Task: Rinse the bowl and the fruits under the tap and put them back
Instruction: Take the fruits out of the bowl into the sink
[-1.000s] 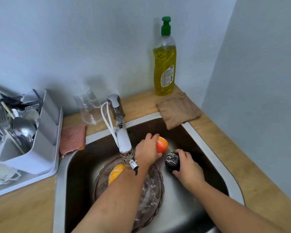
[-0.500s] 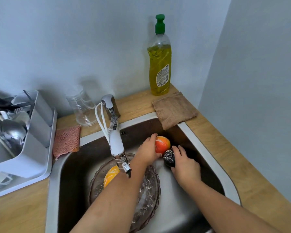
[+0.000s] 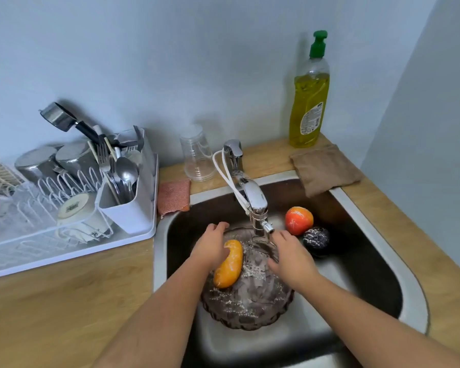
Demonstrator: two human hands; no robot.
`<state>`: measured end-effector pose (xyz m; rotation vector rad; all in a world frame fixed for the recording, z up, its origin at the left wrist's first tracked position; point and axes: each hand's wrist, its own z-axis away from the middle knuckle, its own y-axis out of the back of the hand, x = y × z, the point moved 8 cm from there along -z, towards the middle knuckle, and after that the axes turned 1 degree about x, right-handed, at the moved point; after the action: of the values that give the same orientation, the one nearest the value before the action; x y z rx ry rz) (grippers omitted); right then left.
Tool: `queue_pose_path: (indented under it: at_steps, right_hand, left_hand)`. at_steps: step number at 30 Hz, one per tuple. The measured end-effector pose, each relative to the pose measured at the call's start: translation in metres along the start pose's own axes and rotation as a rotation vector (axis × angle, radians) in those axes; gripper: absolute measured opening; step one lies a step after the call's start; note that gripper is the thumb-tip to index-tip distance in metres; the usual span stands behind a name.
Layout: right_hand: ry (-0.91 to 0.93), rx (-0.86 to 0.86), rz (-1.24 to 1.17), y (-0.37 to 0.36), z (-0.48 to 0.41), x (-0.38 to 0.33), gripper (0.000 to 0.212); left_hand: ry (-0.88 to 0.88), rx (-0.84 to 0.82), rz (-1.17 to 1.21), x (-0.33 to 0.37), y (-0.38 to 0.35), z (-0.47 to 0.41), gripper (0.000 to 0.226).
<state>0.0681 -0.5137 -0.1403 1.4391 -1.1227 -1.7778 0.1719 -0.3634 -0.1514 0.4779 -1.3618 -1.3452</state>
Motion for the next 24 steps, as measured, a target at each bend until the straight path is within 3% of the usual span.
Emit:
queue_pose_path:
  at_steps: [6, 10, 14, 24]
  right_hand:
    - [-0.109, -0.251, -0.249, -0.062, -0.008, -0.023, 0.084]
    - [-0.141, -0.295, -0.289, -0.078, -0.011, -0.027, 0.095]
    - [-0.158, -0.286, -0.395, -0.087, -0.012, -0.03, 0.096]
    - [-0.129, -0.235, -0.531, -0.062, -0.003, -0.027, 0.089]
  left_hand:
    - [0.09, -0.034, 0.15, -0.042, -0.01, 0.019, 0.068]
    - [0.068, -0.079, 0.175, -0.04, -0.018, 0.02, 0.07]
    - [0.072, -0.151, 0.192, -0.04, -0.025, 0.024, 0.075]
    - [0.03, -0.061, 0.34, -0.022, -0.013, 0.038, 0.072]
